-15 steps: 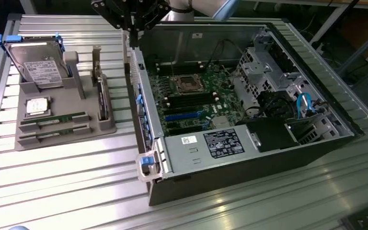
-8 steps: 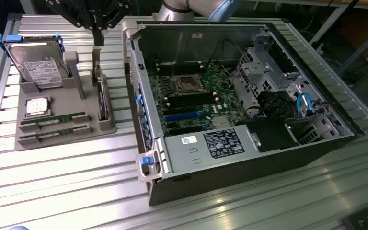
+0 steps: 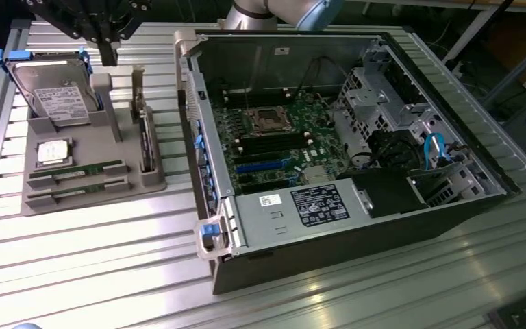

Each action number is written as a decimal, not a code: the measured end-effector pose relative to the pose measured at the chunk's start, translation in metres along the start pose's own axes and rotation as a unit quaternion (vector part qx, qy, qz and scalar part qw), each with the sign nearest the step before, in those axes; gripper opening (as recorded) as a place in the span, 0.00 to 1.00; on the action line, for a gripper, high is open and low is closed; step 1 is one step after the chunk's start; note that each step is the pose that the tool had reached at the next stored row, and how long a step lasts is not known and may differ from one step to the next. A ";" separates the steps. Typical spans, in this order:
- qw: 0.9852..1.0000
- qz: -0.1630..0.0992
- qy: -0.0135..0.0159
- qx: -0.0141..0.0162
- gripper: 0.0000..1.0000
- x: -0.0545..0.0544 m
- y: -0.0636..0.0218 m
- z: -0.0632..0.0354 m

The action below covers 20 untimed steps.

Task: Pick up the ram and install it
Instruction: 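Reach for the ram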

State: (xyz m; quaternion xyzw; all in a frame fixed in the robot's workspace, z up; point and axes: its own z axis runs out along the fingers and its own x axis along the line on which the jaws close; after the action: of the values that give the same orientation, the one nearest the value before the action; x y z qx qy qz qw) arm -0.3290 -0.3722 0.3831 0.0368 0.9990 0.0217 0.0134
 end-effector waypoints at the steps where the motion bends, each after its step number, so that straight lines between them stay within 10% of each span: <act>1: 1.000 0.000 0.000 0.000 0.11 0.012 -0.0001 0.0000; 8: 1.000 -0.001 0.000 0.000 0.11 0.052 -0.0012 -0.0001; 20: 1.000 -0.001 0.000 0.000 0.11 0.077 -0.0036 0.0104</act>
State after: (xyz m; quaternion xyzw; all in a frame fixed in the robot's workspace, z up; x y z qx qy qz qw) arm -0.4059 -0.3696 0.3706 0.0354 0.9990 0.0218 0.0134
